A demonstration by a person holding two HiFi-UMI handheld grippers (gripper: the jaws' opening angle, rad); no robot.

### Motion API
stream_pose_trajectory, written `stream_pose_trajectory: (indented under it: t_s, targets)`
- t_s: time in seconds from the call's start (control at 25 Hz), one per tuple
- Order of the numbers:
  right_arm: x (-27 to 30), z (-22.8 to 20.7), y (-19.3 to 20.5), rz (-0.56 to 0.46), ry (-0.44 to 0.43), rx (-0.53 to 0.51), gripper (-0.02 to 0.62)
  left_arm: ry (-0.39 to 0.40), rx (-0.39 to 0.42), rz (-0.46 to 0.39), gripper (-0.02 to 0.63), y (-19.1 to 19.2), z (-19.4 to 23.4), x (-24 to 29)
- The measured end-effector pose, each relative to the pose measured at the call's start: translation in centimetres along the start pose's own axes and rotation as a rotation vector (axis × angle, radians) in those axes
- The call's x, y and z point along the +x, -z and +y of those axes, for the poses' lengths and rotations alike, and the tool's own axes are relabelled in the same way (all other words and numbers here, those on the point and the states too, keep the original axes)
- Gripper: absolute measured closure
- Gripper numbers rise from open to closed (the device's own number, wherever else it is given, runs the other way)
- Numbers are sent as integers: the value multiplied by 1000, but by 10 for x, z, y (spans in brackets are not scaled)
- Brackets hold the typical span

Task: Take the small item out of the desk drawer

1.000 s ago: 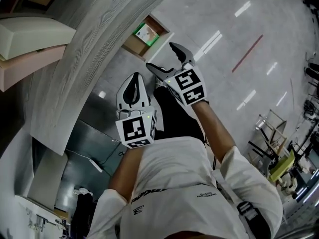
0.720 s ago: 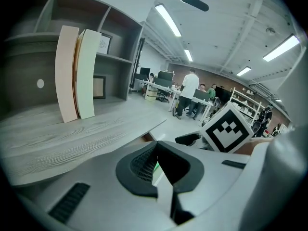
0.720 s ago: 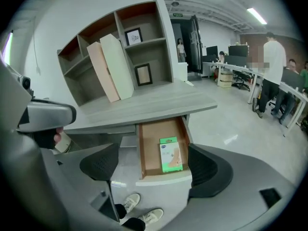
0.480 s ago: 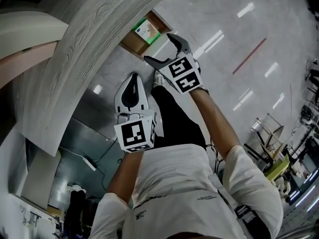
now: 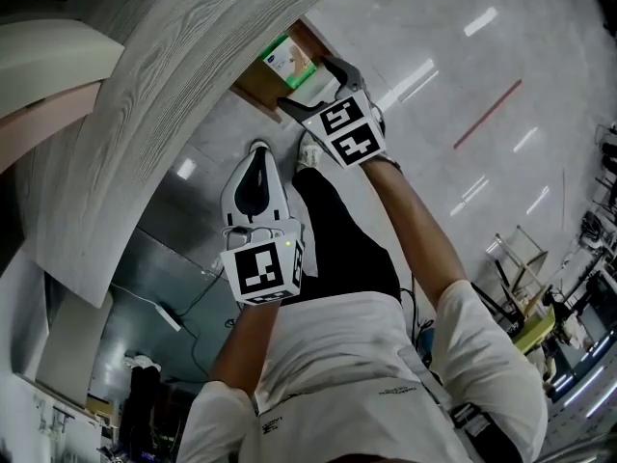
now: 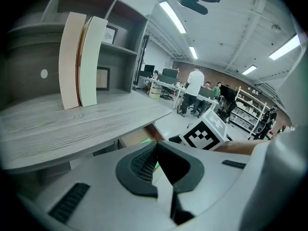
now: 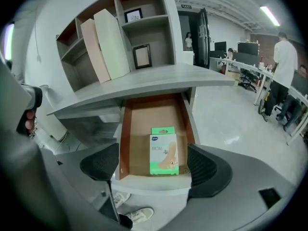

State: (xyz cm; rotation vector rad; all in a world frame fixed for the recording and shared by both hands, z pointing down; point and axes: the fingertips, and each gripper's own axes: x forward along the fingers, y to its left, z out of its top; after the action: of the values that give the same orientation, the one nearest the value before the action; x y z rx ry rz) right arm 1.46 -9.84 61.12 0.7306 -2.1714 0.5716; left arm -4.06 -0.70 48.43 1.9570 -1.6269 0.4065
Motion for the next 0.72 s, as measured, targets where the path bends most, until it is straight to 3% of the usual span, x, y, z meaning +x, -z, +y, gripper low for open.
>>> stream_pose_trajectory:
  t_s: [0.72]
  targets:
    - [60, -14, 25, 122, -44, -8, 172, -21, -34, 44, 591, 18, 8, 24]
